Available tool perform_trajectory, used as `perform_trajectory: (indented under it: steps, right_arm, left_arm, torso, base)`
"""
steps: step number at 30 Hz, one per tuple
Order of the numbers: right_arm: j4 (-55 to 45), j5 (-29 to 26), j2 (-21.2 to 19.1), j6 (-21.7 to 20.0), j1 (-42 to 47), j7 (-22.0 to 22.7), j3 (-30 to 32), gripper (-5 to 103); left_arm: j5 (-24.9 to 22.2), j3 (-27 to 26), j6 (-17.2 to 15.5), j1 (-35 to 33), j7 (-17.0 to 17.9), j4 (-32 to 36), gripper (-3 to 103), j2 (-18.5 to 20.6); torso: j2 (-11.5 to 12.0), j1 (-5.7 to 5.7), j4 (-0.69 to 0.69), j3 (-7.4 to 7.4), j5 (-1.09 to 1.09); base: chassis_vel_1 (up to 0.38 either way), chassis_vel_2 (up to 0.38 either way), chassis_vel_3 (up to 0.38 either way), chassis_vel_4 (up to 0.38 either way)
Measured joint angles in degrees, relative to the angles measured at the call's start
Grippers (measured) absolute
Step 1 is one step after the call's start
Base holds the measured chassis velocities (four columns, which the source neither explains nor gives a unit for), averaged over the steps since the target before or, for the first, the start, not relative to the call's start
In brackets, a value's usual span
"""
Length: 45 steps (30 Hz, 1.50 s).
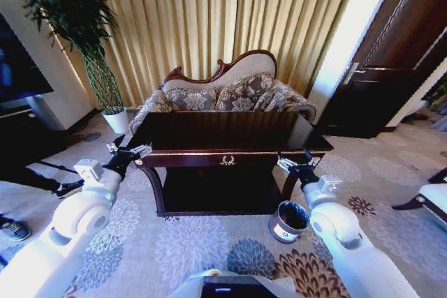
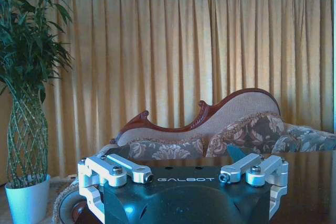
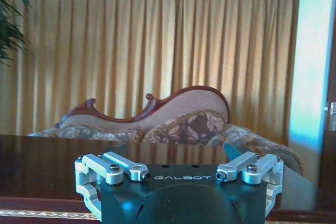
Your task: Move to the front of the table and place the trash on the table into the trash bin.
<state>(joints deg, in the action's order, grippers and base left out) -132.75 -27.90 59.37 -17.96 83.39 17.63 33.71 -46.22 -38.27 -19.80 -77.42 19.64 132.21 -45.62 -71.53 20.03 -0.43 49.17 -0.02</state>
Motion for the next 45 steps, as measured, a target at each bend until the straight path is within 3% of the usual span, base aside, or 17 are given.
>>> perform_trajectory:
  steps: [14, 45]
  right_arm:
    - [-2.5, 1.6, 1.1, -0.3, 1.6, 0.3, -0.9, 100]
    - [-2.0, 1.9, 1.2, 0.4, 1.5, 1.7, -0.7, 100]
  left_arm:
    - [0.4, 0.7, 0.0, 0.0, 0.0, -0.3, 100, 0.3]
    - [0.8, 0.5, 0.0, -0.9, -0.1, 0.1, 100, 0.7]
  torso:
    - [0.0, 0.03, 0.0, 0.01, 0.01]
    - [0.0, 0.02, 0.0, 0.01, 0.02]
  base:
    - [0.035, -0.033, -0.041, 0.039]
    - [0.212, -0.206, -0.209, 0.209]
